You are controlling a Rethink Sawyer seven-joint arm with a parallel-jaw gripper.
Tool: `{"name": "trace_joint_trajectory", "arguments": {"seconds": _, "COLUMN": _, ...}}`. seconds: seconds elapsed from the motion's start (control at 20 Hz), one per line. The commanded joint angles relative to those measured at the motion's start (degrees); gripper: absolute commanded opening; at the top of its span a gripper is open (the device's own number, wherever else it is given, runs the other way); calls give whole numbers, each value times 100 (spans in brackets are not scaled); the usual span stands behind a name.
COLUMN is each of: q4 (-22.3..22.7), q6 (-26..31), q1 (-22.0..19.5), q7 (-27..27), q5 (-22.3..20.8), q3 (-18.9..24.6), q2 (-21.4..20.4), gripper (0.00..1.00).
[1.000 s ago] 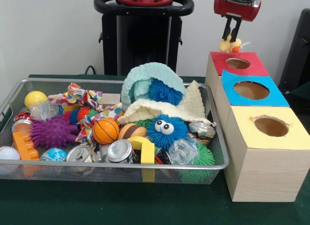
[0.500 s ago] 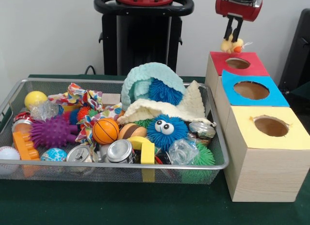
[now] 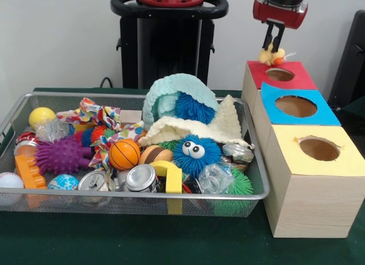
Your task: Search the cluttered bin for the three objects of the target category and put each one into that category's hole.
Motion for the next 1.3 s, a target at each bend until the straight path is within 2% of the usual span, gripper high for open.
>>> {"name": "trace_joint_trajectory", "arguments": {"seconds": 0.05, "q4": -232, "q6": 87, "q1": -51, "q7": 1602, "q5": 243, "q3": 58, "q2": 158, "gripper": 0}}
{"name": "trace_joint_trajectory", "arguments": {"seconds": 1.3, "q4": -479, "q6": 482, "q1": 130, "q7": 1859, "q5": 236, "q3": -15, "q2": 182, "gripper": 0}}
